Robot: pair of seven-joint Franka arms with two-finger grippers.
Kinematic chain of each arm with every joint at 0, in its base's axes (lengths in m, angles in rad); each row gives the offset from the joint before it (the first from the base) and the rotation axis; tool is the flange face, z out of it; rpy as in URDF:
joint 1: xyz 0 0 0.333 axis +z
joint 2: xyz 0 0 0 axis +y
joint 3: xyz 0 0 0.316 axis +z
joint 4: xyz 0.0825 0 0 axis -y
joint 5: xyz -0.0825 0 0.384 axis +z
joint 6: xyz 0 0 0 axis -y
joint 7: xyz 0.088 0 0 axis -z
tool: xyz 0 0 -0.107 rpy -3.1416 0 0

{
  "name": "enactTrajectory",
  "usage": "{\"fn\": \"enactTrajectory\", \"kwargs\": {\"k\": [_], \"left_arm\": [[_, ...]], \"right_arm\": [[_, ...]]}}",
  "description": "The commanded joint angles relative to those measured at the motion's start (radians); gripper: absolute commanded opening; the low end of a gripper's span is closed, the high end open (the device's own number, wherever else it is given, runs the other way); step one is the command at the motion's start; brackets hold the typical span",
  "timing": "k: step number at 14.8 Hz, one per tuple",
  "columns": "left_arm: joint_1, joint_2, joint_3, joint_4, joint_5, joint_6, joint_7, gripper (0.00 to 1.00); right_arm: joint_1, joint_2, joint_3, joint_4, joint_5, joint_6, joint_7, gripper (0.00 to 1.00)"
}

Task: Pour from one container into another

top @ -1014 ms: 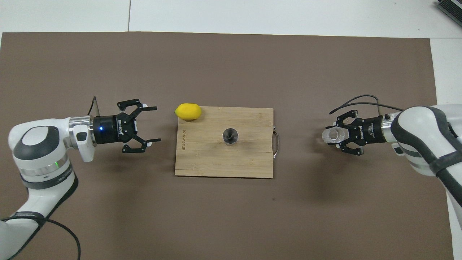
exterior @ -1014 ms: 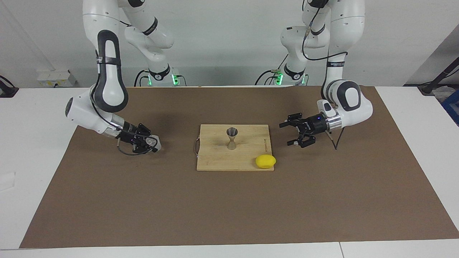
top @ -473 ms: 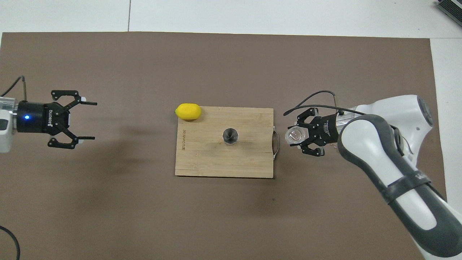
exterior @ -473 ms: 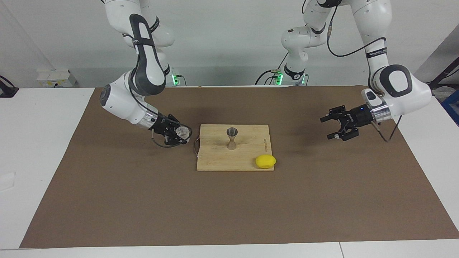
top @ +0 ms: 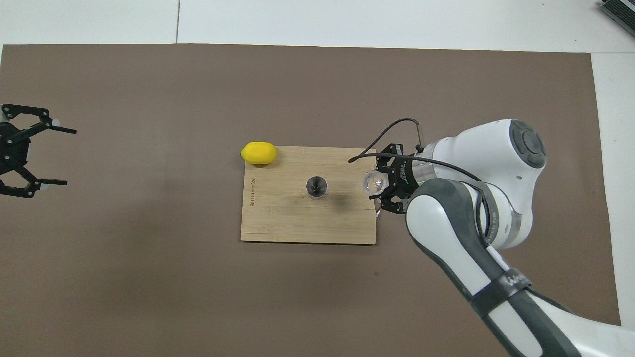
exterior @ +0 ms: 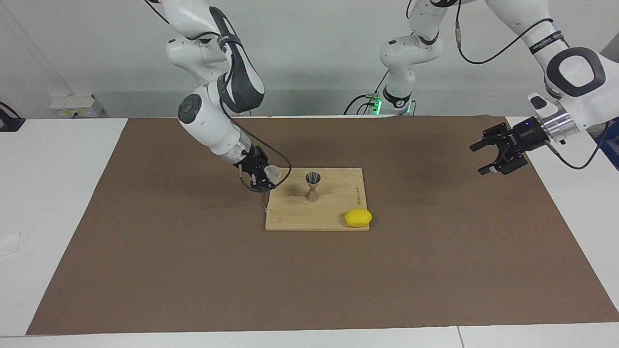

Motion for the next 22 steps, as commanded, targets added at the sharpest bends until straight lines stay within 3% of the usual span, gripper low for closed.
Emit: {"fn": "enactTrajectory", "kwargs": {"k": [1,6,9,15,22], "left_arm": [[0.01,-0.019,-0.008,0.055,0.078,-0.029,-0.089,1.0],[-0.036,-0.099,-0.023,0.089,0.227,-0.011,-0.342,1.0],[-0.066,-0.154,-0.032,0.092,0.319,-0.014,-0.656,1.0],[-0.116,-0.157,-0.049,0.092,0.482,-0.012,-1.122,1.0],[-0.129,-0.167,-0.06,0.084,0.577,-0.018,-1.652,1.0]], "right_arm": [[0.034,0.029,-0.003,0.053,-0.088,-0.001,0.09,0.0],[0.08,0.036,-0.003,0.081,-0.209,0.0,0.202,0.0],[0.122,0.079,-0.004,0.133,-0.249,-0.005,0.268,0.0],[0.173,0.082,-0.004,0.147,-0.355,0.0,0.392,0.0],[0.203,0.082,-0.001,0.153,-0.483,0.002,0.493,0.0]]}}
